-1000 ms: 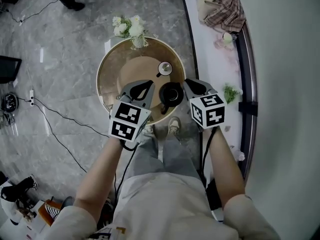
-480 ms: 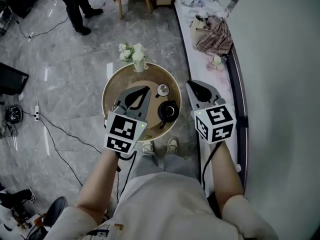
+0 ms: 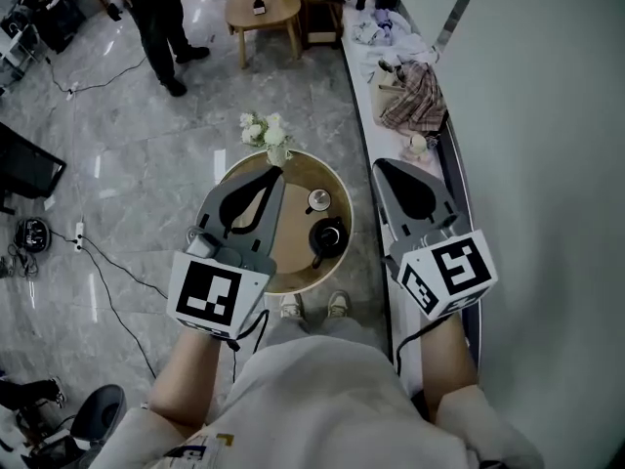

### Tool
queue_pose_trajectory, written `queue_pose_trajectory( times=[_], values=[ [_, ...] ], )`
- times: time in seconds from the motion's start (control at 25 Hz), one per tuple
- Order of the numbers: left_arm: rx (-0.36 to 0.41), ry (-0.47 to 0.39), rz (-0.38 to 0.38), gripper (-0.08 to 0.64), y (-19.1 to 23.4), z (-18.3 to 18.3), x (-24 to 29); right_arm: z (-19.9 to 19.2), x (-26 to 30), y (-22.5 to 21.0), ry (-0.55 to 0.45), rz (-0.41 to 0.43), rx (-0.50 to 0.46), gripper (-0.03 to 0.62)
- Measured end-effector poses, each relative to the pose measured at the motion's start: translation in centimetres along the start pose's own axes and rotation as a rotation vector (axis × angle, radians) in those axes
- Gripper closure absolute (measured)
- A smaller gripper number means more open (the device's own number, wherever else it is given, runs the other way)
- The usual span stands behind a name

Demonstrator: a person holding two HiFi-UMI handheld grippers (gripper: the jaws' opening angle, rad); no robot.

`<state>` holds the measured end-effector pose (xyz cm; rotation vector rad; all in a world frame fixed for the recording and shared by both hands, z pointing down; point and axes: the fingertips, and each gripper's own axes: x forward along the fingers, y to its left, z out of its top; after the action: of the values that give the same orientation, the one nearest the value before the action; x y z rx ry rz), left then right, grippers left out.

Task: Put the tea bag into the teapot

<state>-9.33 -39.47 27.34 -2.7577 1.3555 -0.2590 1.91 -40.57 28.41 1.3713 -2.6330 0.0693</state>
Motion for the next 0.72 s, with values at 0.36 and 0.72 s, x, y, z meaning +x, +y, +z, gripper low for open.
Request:
queue_pose_trajectory(
  times=[0.36, 0.72],
  values=[
    [0.007, -0.079, 0.023, 0.552, -0.4, 4.4, -3.6, 6.4, -3.8, 2.5, -0.146, 0.047, -0.061, 0.584],
    [0.026, -0.047, 0.025, 0.552, -1.3, 3.2, -4.5, 6.5, -4.9, 3.9, -0.144, 0.102, -0.113, 0.584]
  ],
)
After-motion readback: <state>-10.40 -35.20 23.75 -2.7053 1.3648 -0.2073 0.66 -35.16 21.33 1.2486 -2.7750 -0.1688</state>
